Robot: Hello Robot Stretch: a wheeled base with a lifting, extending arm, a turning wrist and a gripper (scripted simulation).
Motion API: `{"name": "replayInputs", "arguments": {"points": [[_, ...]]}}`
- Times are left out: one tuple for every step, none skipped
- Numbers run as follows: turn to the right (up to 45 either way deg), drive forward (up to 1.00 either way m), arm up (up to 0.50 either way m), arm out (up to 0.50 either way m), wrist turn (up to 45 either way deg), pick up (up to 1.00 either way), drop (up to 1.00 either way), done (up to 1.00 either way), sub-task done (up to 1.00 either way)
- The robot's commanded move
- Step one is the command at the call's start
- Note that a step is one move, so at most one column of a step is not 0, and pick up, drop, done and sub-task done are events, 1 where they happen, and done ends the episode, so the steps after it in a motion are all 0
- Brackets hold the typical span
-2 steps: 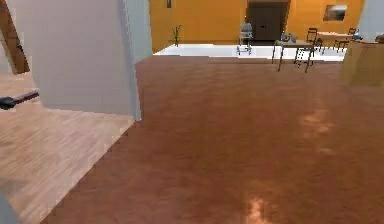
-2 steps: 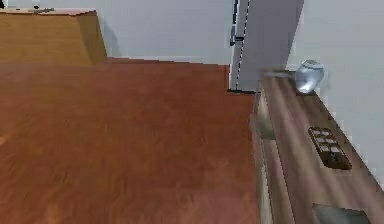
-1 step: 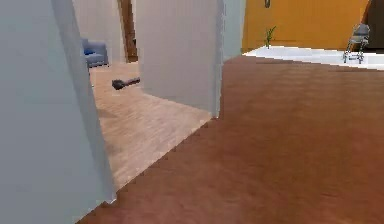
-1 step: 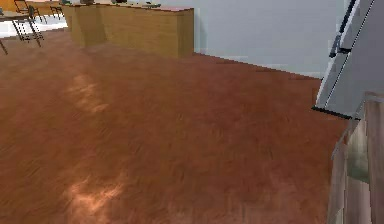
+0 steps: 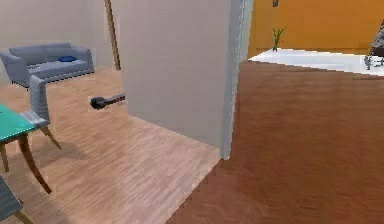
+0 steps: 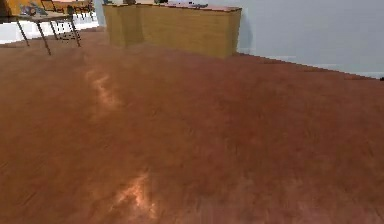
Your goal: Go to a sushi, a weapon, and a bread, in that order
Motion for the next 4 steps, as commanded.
{"name": "replayInputs", "arguments": {"points": [[-12.0,0.00,0.00,0.00,0.0,0.00,0.00,0.00,0.00],[0.0,0.25,0.00,0.00,0.0,0.00,0.00,0.00,0.00],[-9.0,0.00,0.00,0.00,0.0,0.00,0.00,0.00,0.00],[0.0,1.00,0.00,0.00,0.0,0.00,0.00,0.00,0.00]]}}
